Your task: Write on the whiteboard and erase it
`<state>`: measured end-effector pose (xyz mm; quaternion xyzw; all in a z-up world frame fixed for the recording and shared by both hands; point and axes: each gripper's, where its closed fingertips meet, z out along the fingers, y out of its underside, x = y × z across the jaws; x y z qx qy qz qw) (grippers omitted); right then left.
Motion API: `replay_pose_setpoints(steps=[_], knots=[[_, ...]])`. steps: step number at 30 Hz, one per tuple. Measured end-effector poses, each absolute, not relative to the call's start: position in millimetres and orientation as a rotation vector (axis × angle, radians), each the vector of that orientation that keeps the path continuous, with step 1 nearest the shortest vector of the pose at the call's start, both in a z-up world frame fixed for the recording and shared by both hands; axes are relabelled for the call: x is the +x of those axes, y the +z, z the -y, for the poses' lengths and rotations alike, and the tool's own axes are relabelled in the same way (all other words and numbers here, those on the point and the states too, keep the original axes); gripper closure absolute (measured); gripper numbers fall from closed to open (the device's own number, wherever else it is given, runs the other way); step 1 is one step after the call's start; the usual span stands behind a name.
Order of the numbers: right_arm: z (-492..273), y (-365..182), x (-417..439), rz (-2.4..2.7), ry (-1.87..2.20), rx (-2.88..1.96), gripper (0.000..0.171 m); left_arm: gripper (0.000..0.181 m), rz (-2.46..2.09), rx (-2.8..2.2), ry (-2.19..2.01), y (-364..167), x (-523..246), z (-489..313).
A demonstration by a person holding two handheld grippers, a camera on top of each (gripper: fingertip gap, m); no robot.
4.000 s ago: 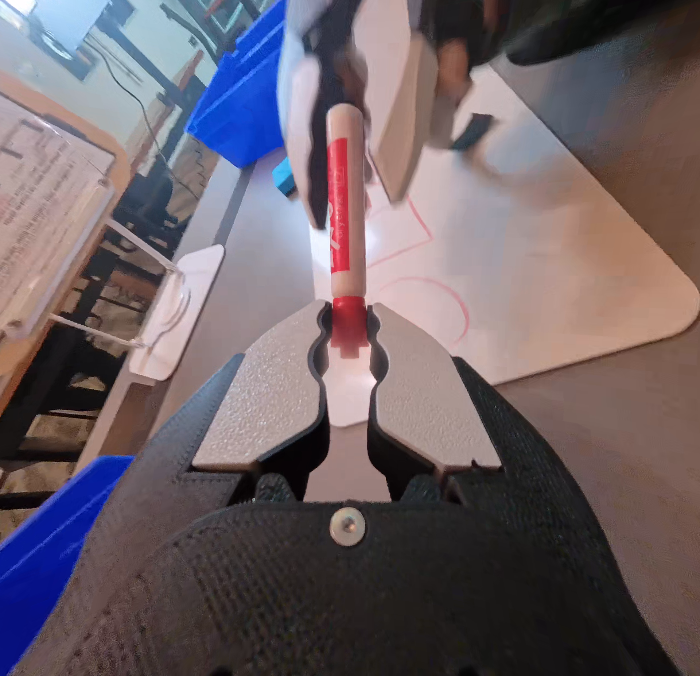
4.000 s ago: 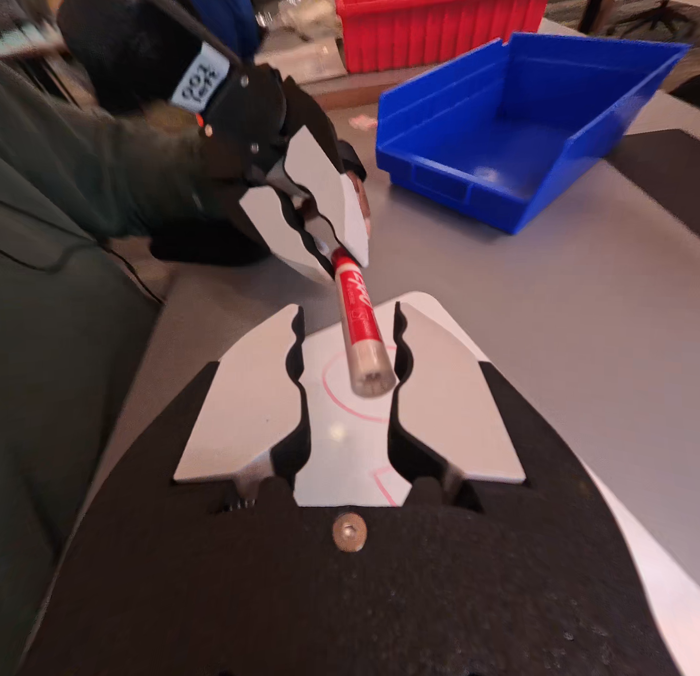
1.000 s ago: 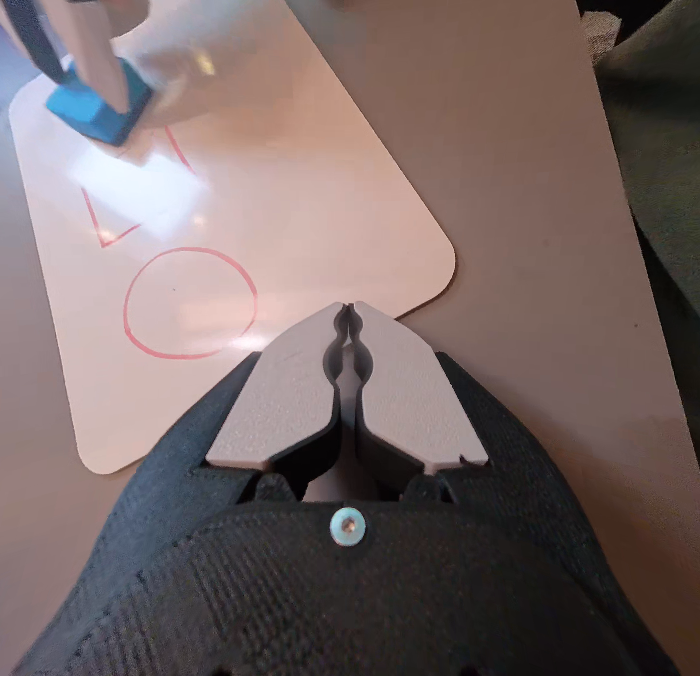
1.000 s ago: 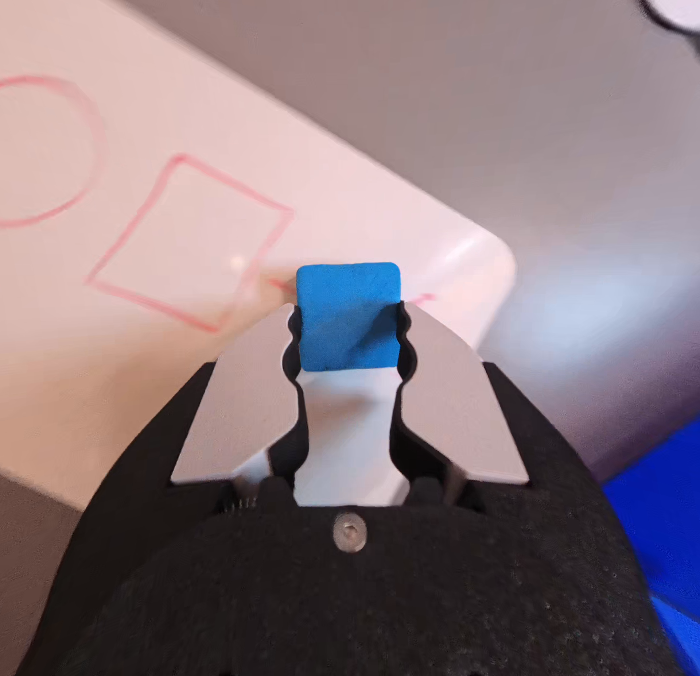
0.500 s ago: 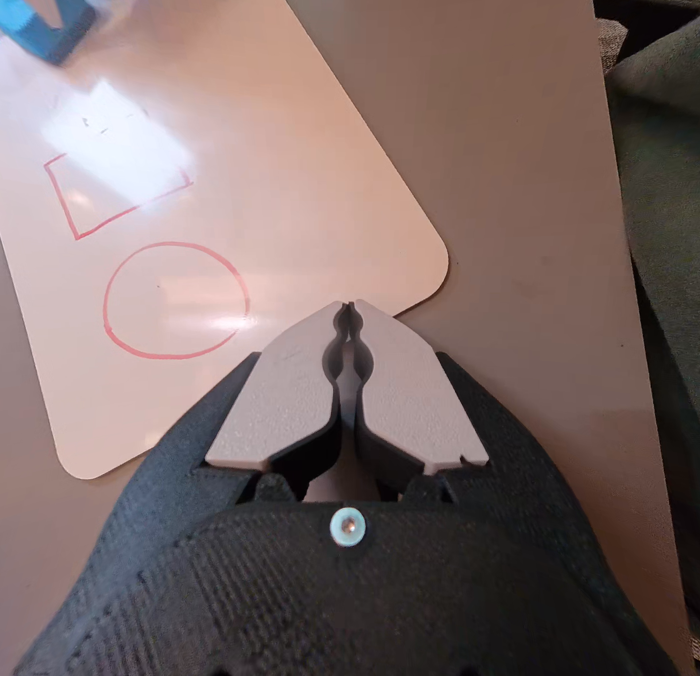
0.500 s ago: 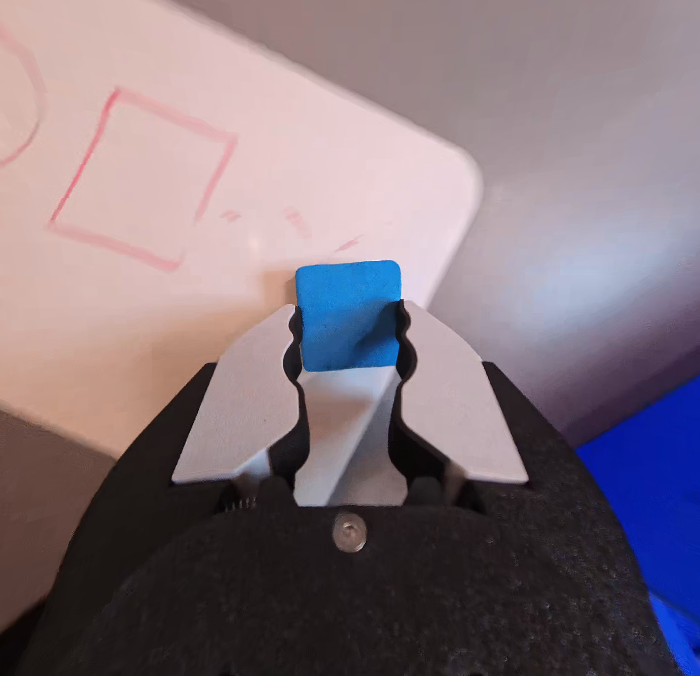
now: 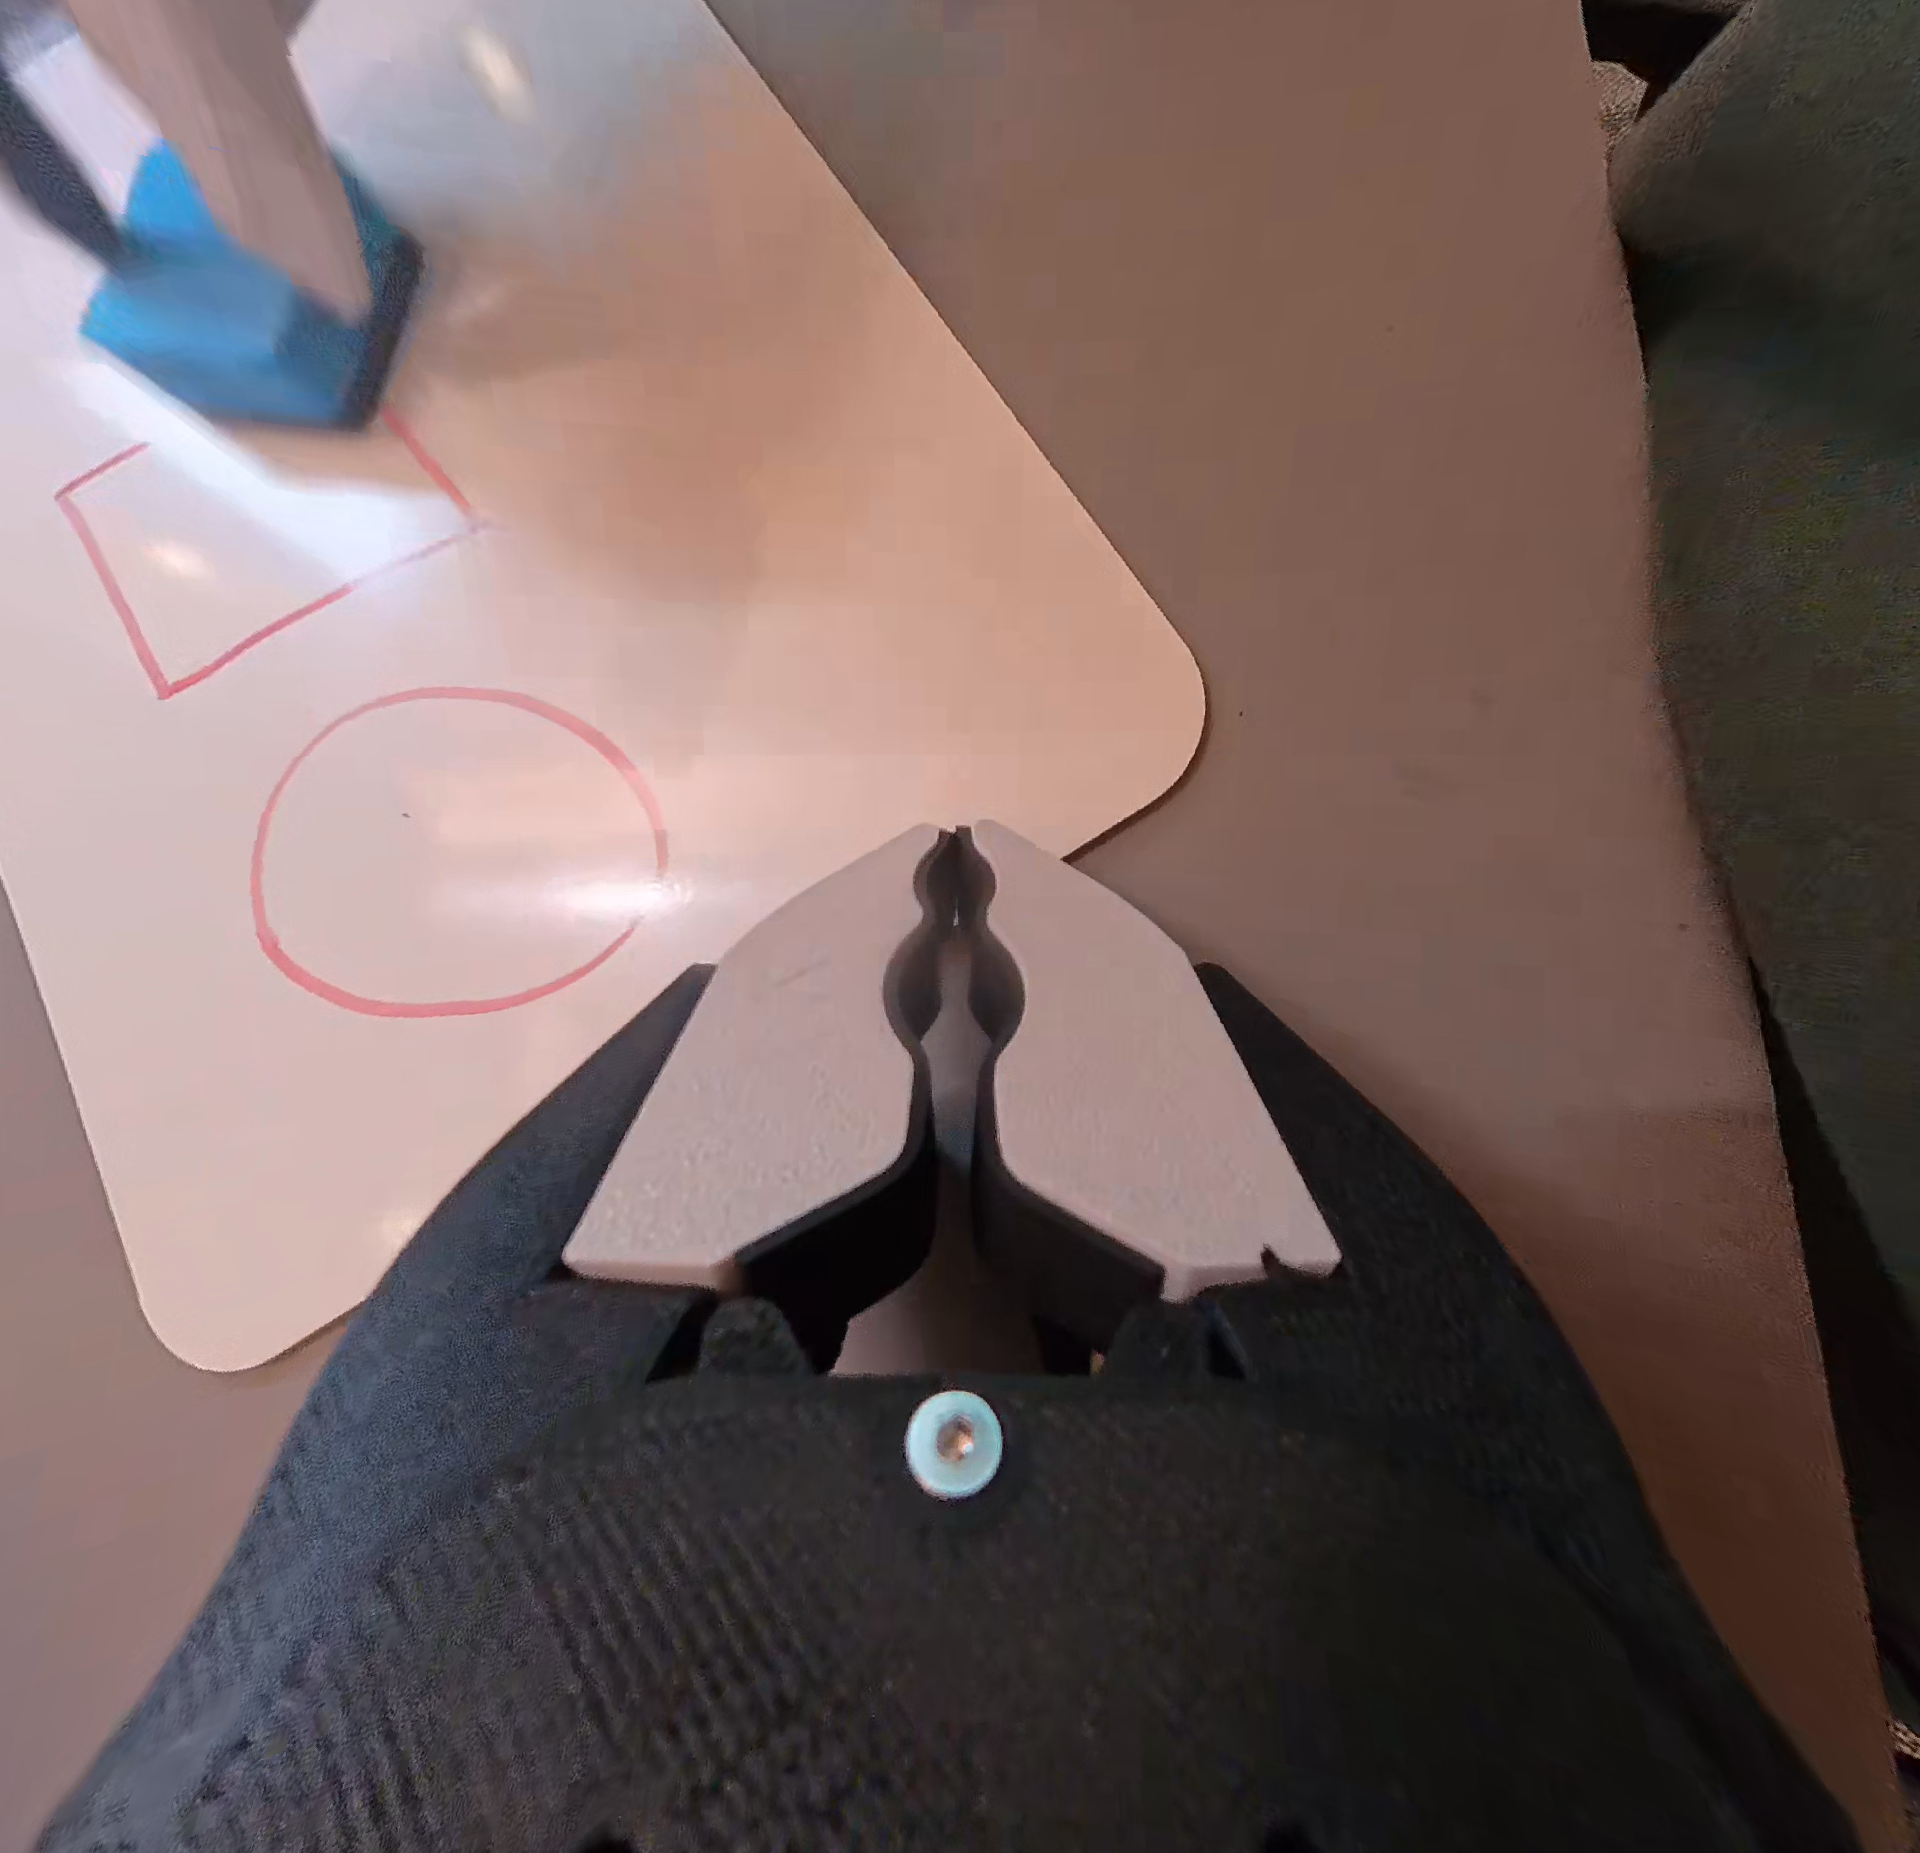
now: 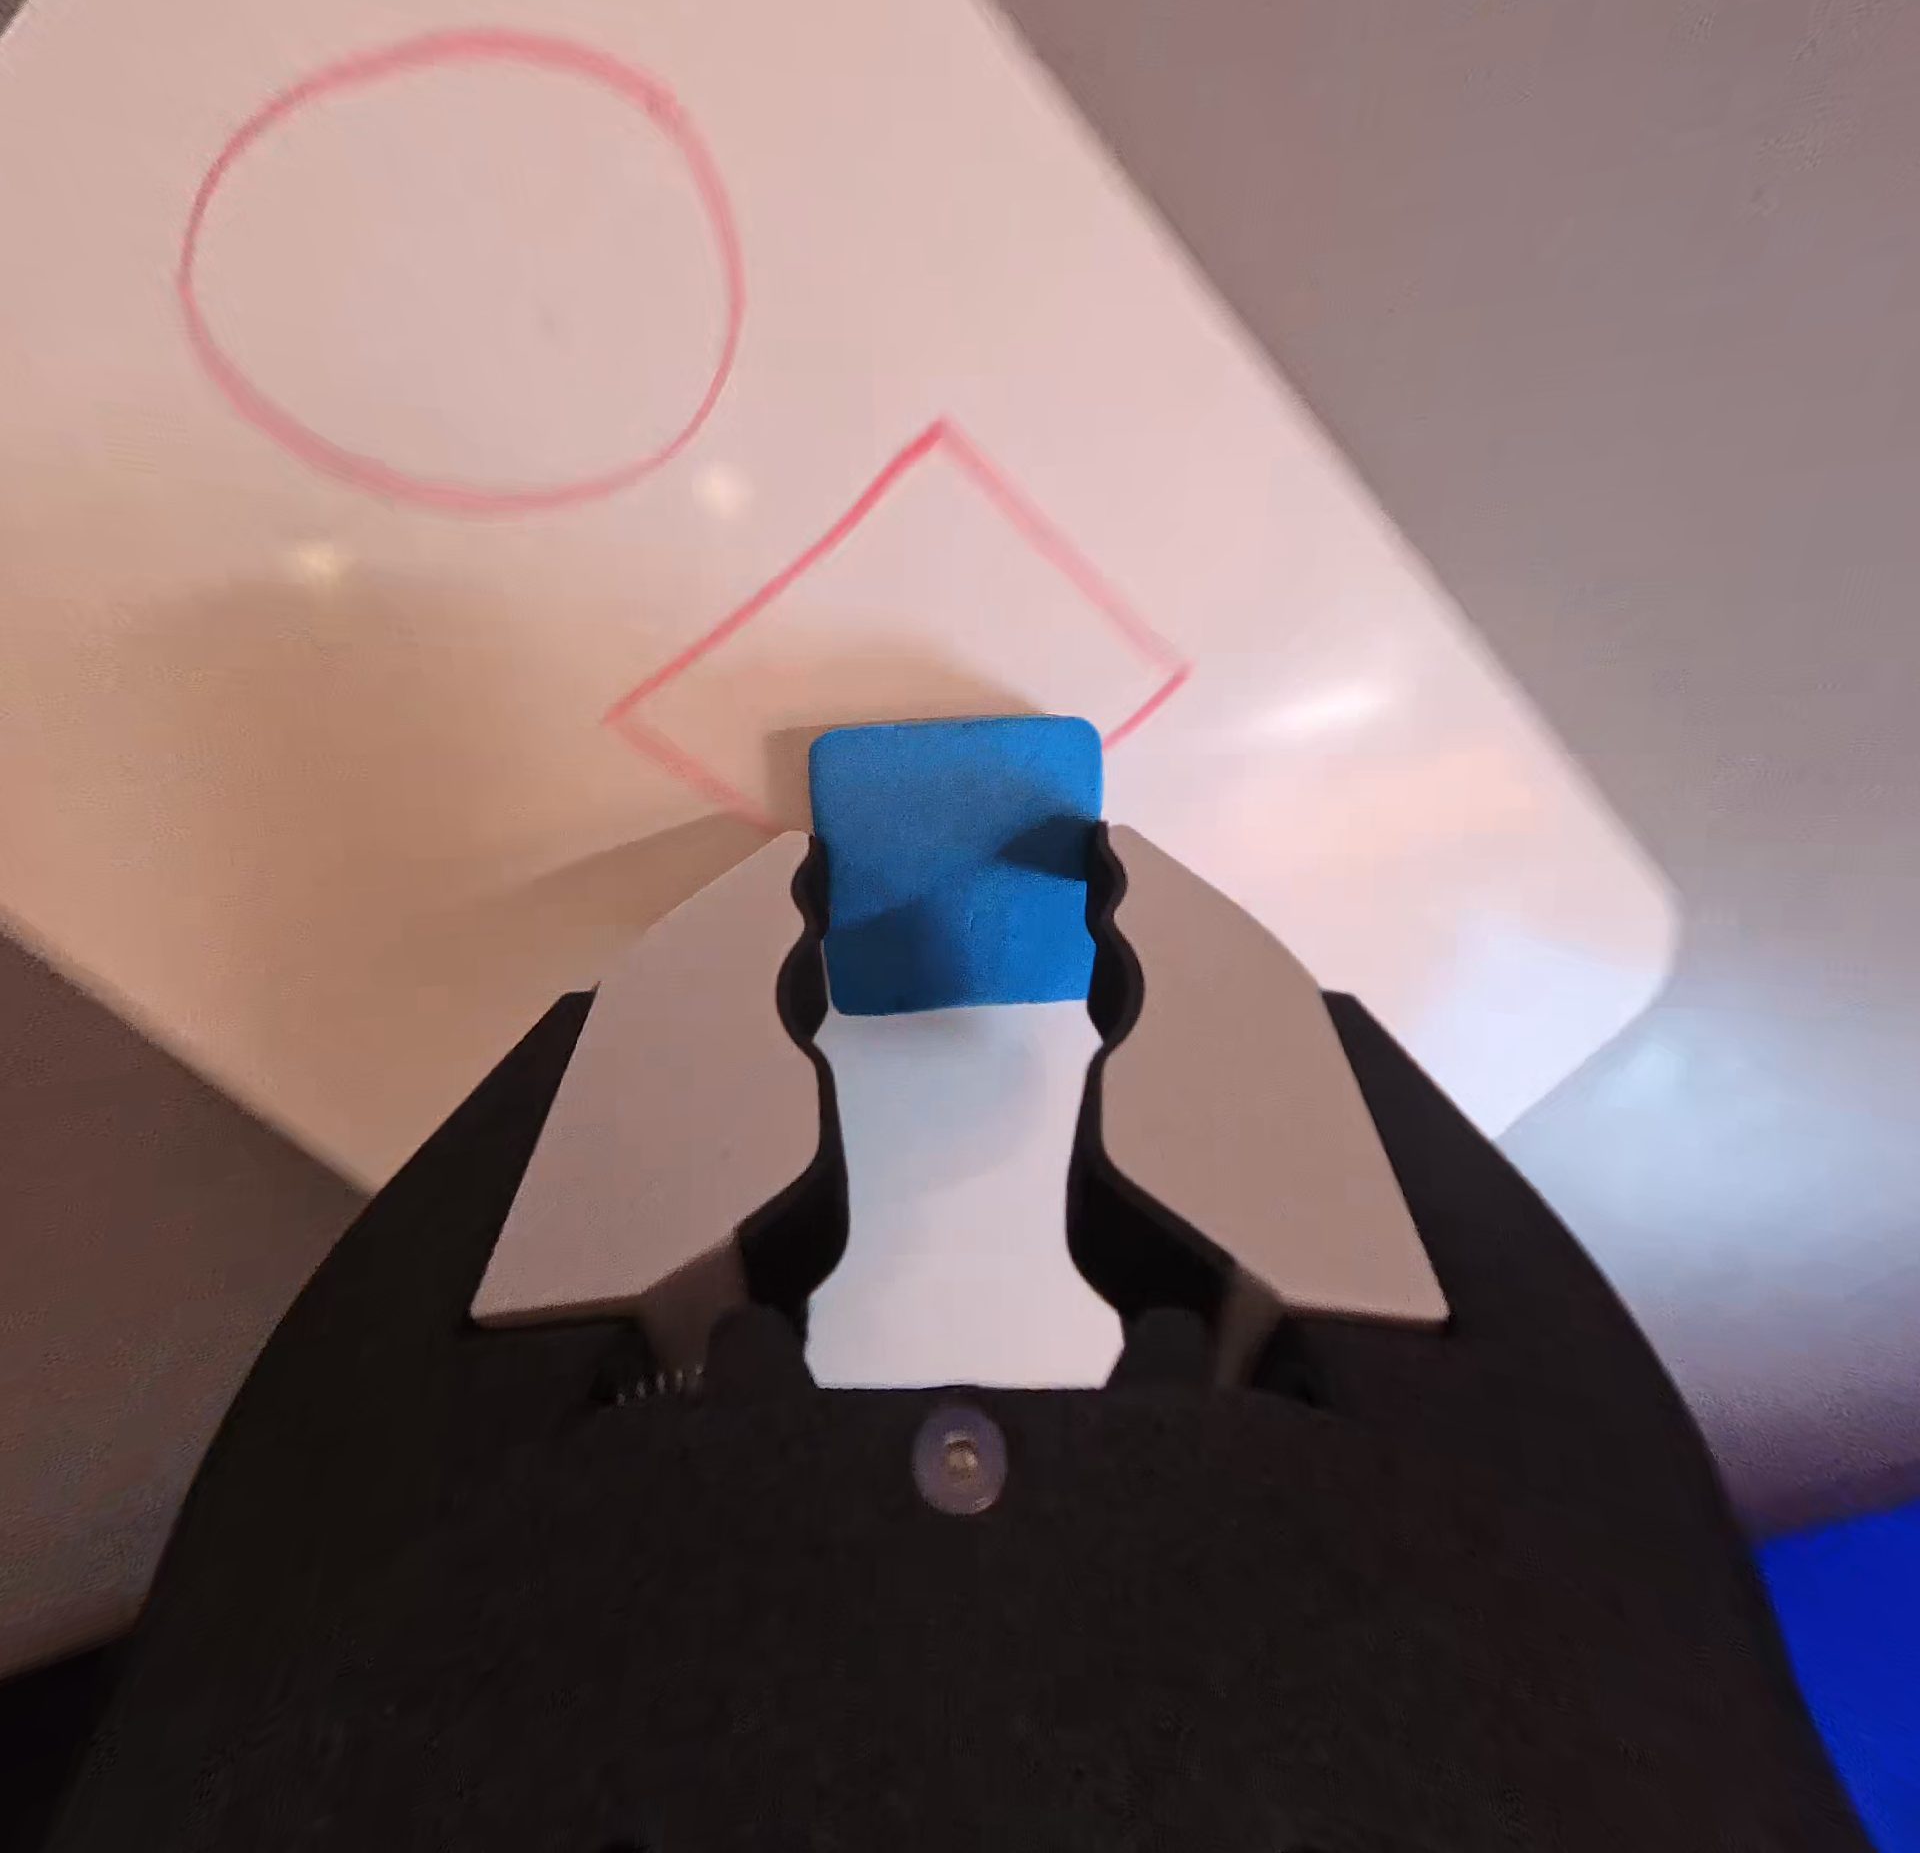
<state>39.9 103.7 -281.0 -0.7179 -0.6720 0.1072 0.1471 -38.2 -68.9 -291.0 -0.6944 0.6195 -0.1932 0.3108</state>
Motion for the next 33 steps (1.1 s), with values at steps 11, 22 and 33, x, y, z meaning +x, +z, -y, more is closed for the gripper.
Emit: replay_pose_setpoints(steps=[11, 22, 33], knots=[[-76, -281, 24, 2.043, 0.292, -1.946, 0.123, 0.181, -1.64, -1.82, -0.503, -291, -38, 70], [-67, -281, 12, 2.041, 0.341, -1.919, 0.123, 0.181, -1.643, -1.806, -0.491, -291, -37, 71], [-61, -282, -8, 1.966, 0.415, -1.923, 0.123, 0.181, -1.647, -1.792, -0.48, -290, -38, 72]])
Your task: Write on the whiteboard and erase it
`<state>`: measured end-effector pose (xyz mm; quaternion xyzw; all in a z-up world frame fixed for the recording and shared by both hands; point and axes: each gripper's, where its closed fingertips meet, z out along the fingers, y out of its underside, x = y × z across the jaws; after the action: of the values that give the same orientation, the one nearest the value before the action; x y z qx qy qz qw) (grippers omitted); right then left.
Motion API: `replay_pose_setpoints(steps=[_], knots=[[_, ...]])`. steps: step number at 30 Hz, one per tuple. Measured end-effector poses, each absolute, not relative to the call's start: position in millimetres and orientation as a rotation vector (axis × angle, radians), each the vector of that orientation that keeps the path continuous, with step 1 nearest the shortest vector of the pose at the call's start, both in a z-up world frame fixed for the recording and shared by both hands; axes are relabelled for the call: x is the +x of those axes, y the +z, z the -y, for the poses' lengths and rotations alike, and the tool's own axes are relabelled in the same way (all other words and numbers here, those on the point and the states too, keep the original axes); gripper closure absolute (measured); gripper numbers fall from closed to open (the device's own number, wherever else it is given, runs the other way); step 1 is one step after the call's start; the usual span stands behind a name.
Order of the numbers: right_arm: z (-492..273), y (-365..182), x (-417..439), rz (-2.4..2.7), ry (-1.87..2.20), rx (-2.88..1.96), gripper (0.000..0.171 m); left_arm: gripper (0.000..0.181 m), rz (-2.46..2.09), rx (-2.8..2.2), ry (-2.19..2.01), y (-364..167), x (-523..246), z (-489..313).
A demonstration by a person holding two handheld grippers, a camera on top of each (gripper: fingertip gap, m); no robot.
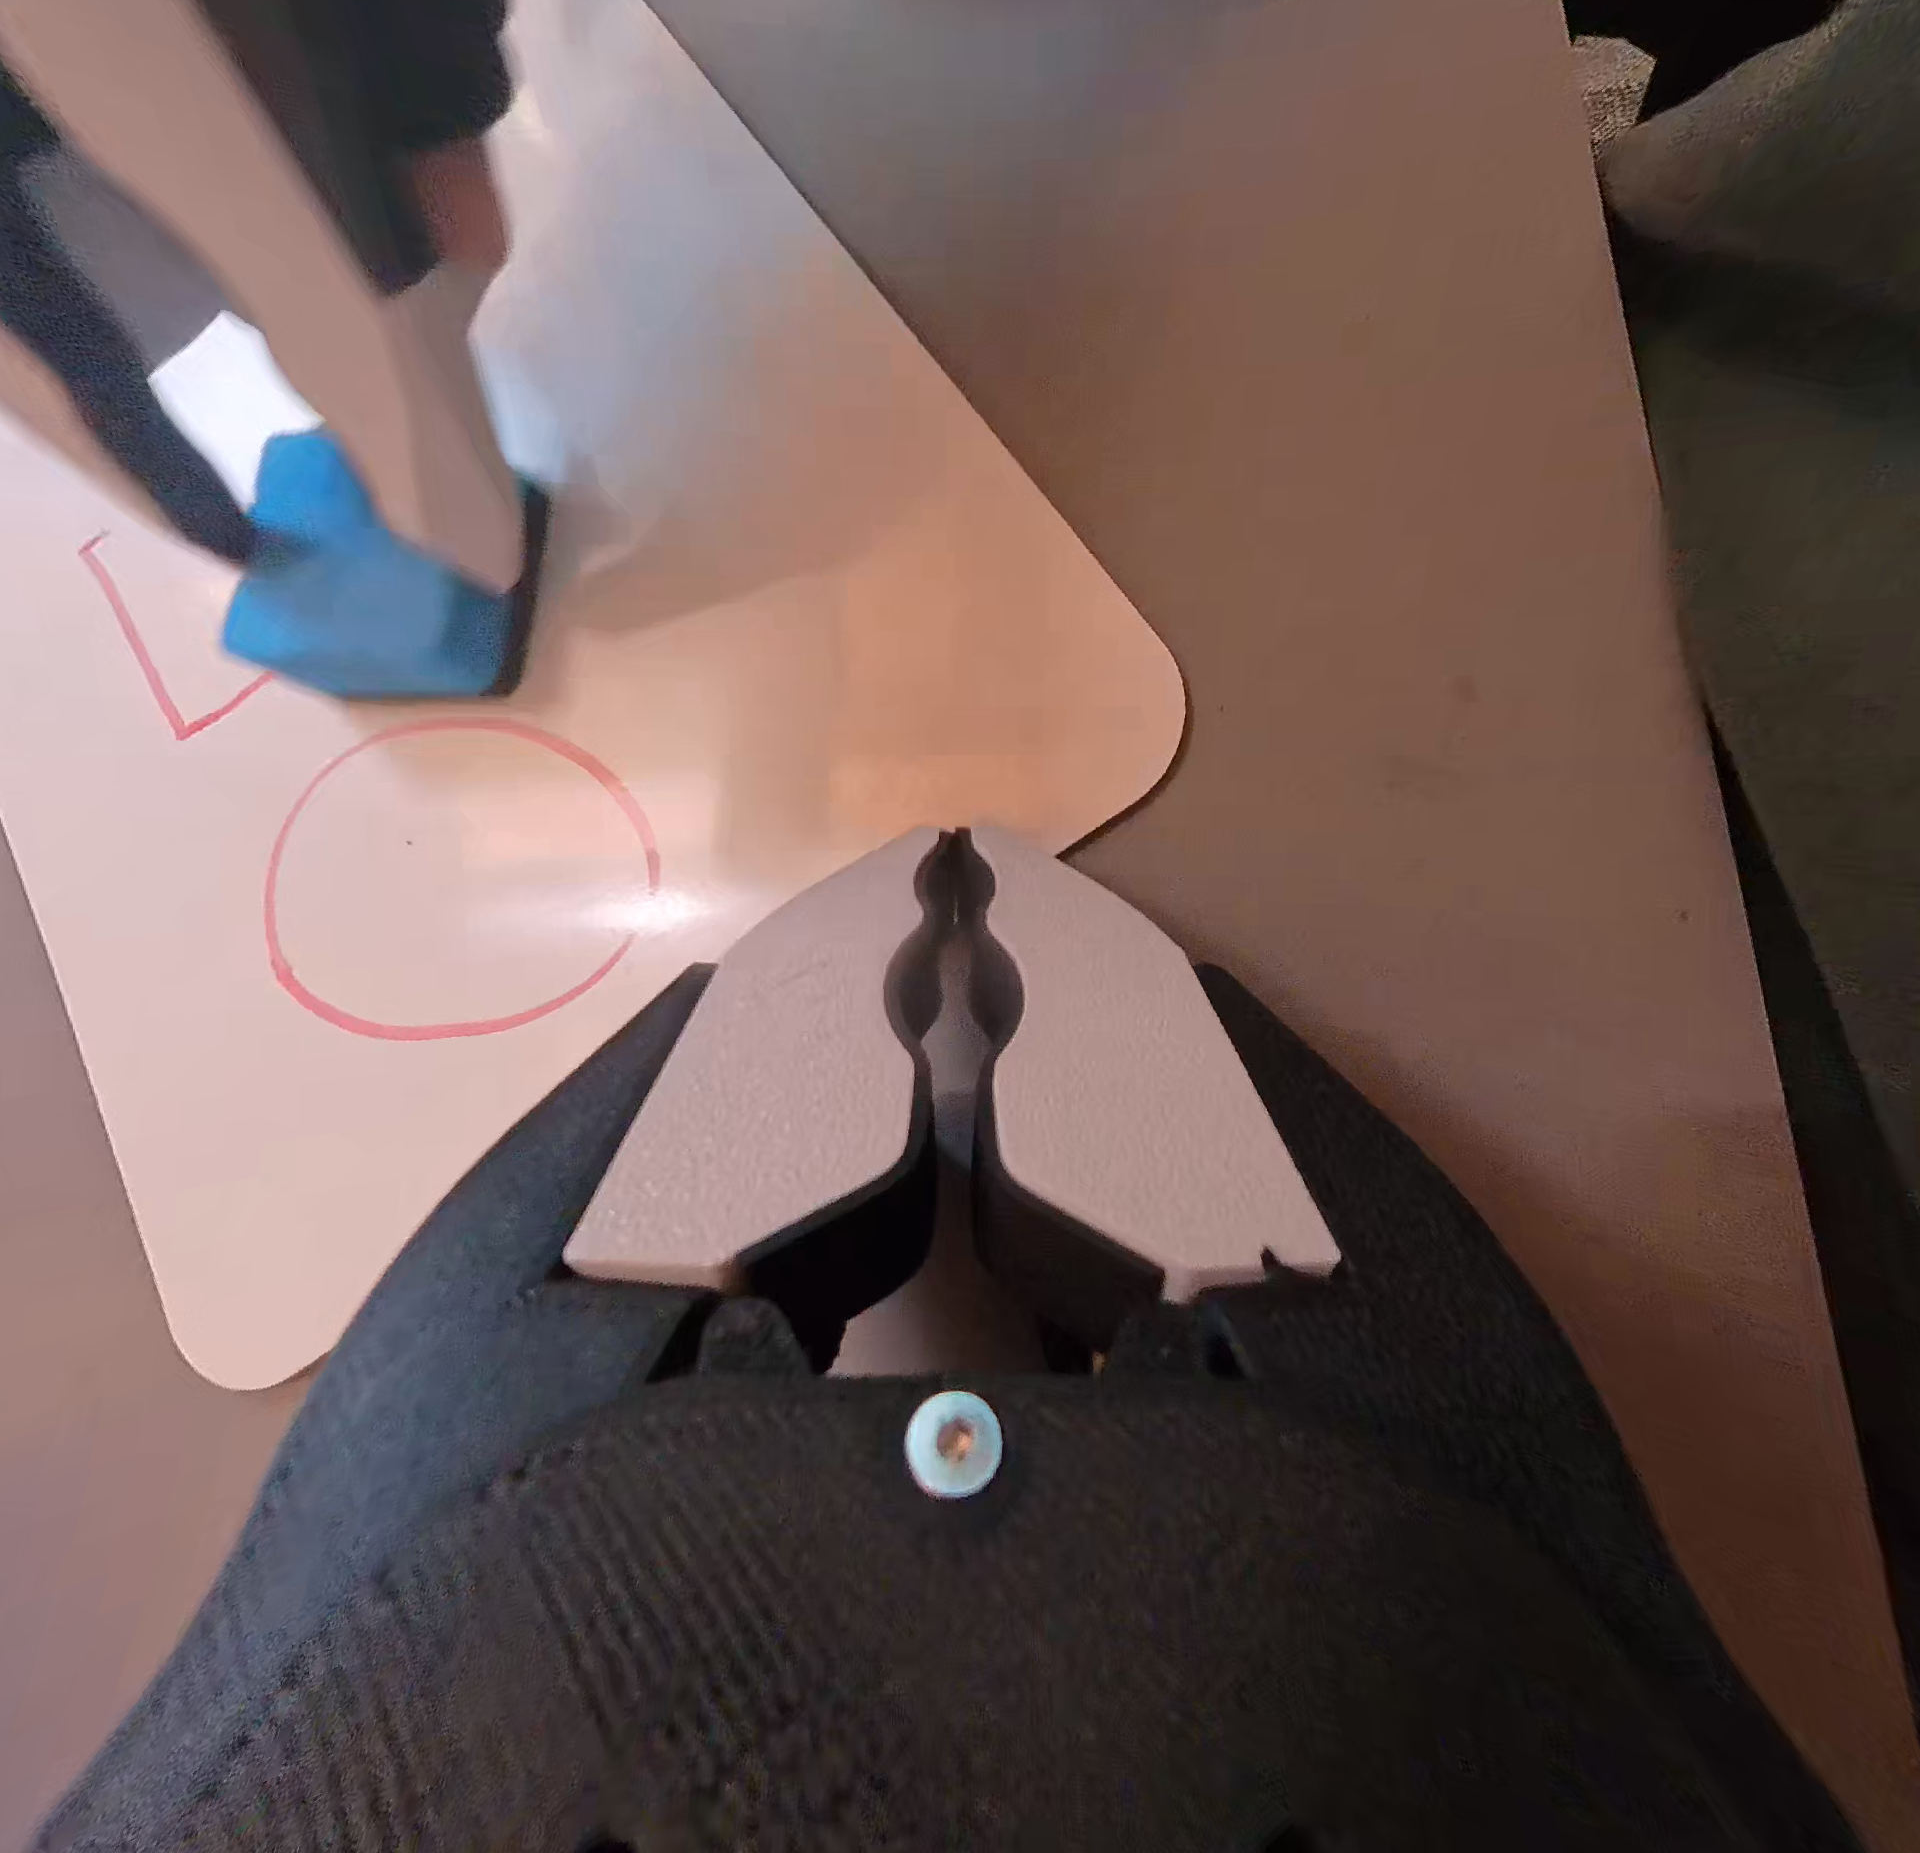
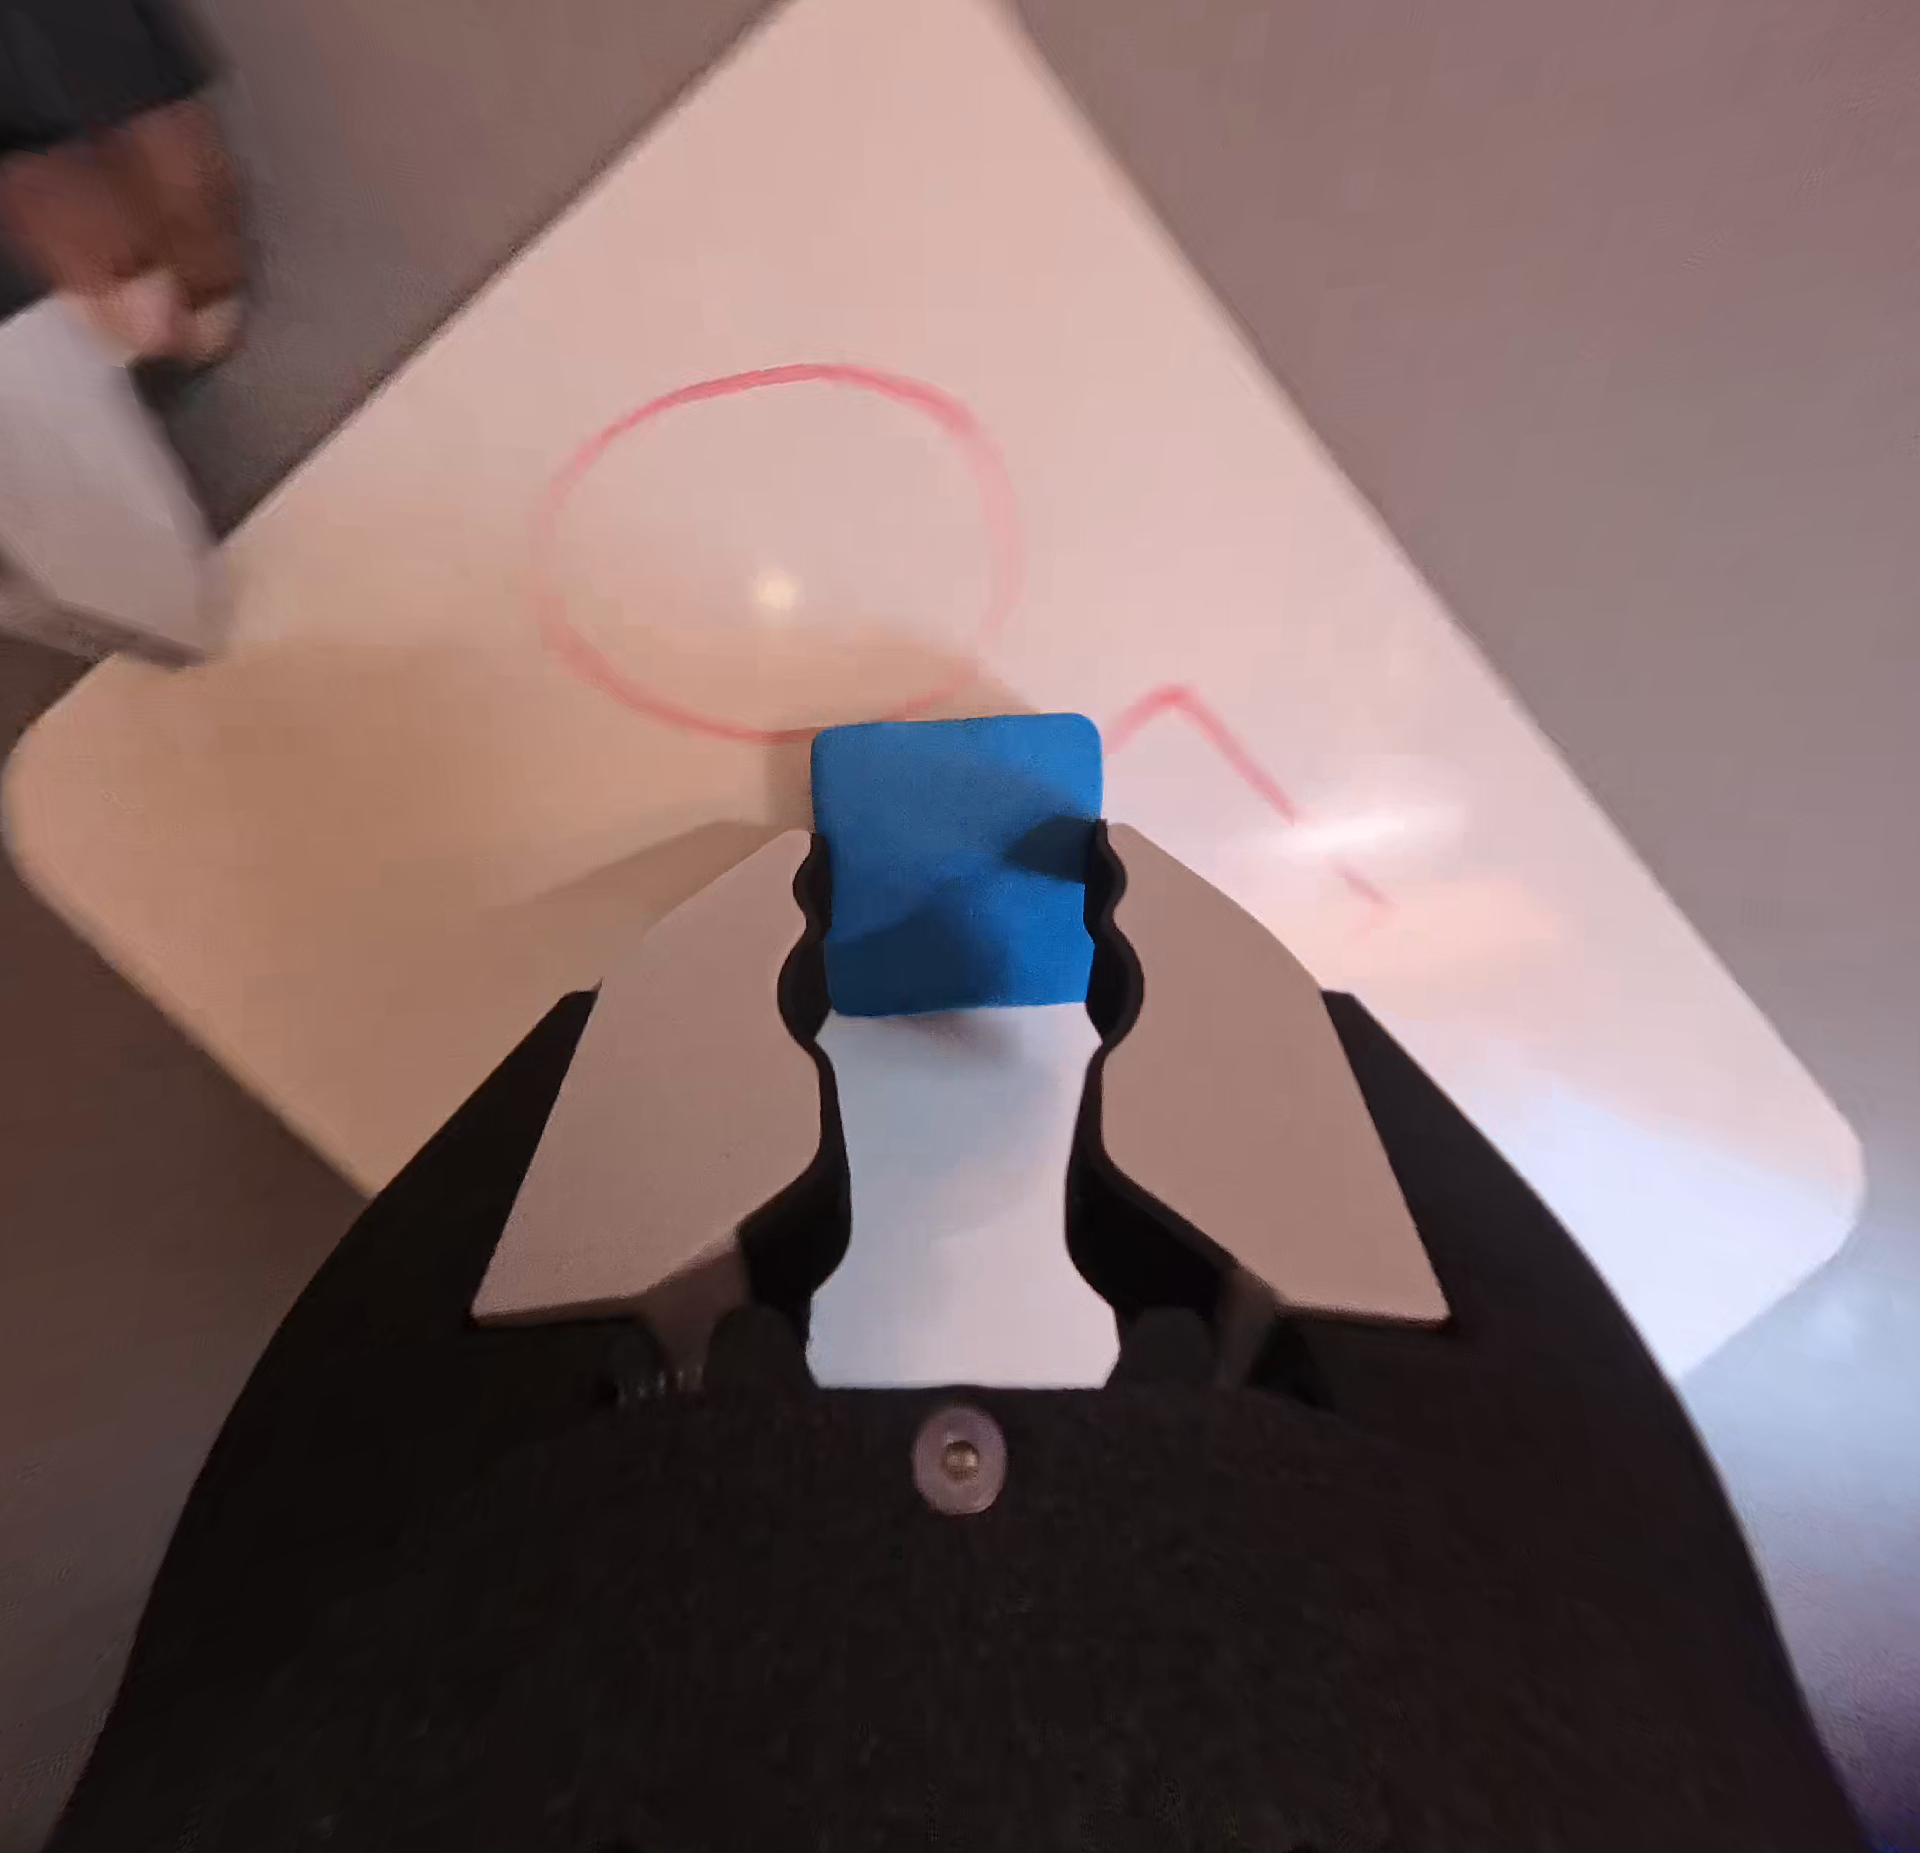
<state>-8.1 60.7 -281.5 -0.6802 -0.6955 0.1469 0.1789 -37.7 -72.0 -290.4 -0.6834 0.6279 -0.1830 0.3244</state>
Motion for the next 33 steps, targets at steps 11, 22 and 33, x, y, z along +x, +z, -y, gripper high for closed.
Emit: replay_pose_setpoints(steps=[11, 22, 33], knots=[[-54, -282, -16, 1.996, 0.416, -1.907, 0.123, 0.181, -1.652, -1.777, -0.478, -290, -37, 73], [-59, -282, -21, 2.027, 0.362, -1.946, 0.123, 0.181, -1.644, -1.775, -0.492, -290, -37, 73], [-39, -283, -39, 2.12, 0.354, -1.873, 0.123, 0.181, -1.653, -1.774, -0.497, -290, -34, 75]])
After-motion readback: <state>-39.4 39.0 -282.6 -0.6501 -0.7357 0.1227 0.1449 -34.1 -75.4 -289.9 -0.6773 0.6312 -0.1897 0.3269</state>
